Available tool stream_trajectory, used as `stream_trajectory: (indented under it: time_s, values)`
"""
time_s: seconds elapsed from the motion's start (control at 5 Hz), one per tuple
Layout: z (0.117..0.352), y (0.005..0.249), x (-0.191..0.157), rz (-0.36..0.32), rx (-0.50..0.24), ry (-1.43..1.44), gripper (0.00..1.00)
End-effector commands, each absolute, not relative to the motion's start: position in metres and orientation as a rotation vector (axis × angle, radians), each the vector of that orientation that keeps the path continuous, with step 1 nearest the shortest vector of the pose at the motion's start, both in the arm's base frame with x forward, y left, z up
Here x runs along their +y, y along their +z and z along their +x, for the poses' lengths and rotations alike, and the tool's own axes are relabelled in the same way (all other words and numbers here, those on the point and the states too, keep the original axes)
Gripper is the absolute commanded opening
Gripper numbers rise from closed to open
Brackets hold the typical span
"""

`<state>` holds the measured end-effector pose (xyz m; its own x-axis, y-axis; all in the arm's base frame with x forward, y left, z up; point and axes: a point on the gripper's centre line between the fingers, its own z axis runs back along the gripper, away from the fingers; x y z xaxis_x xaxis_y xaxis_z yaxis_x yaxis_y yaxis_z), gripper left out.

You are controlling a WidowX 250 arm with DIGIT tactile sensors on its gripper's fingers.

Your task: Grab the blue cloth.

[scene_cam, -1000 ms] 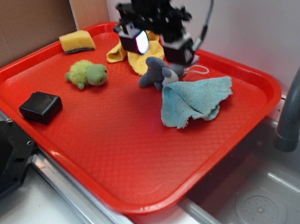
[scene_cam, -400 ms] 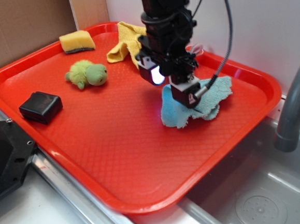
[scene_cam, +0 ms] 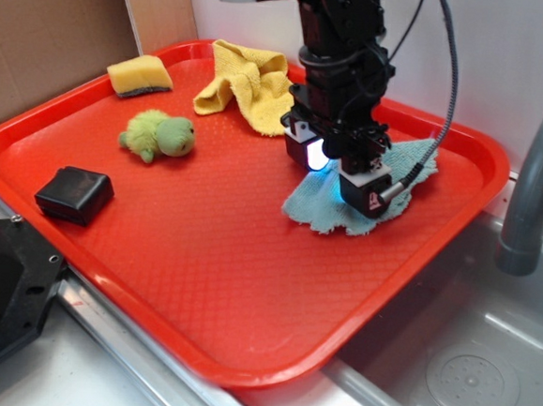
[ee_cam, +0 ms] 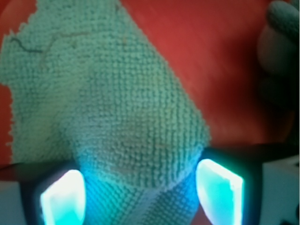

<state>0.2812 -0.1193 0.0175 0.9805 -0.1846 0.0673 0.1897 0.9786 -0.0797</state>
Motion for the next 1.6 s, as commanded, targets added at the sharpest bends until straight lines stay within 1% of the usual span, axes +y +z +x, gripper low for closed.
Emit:
stream_trajectory:
  time_s: [0.0,0.2,0.4,0.6,0.8,1.0,1.2,1.4]
  values:
    - [0.291,0.016,-0.118,-0.071,-0.065,-0.186,0.00]
    - [0.290,0.024,-0.111,-0.067,-0.075,-0.180,0.00]
    - [0.288,0.045,-0.089,-0.082,-0.098,-0.200,0.00]
    - [0.266,0.092,-0.076,-0.041,-0.179,-0.261,0.00]
    - [0.234,0.140,-0.042,-0.079,-0.260,-0.268,0.00]
    - [0.204,0.187,-0.023,-0.097,-0.334,-0.233,0.00]
    - [0.182,0.238,-0.018,-0.133,-0.270,-0.237,0.00]
    - [0.170,0.282,-0.019,-0.144,-0.180,-0.237,0.00]
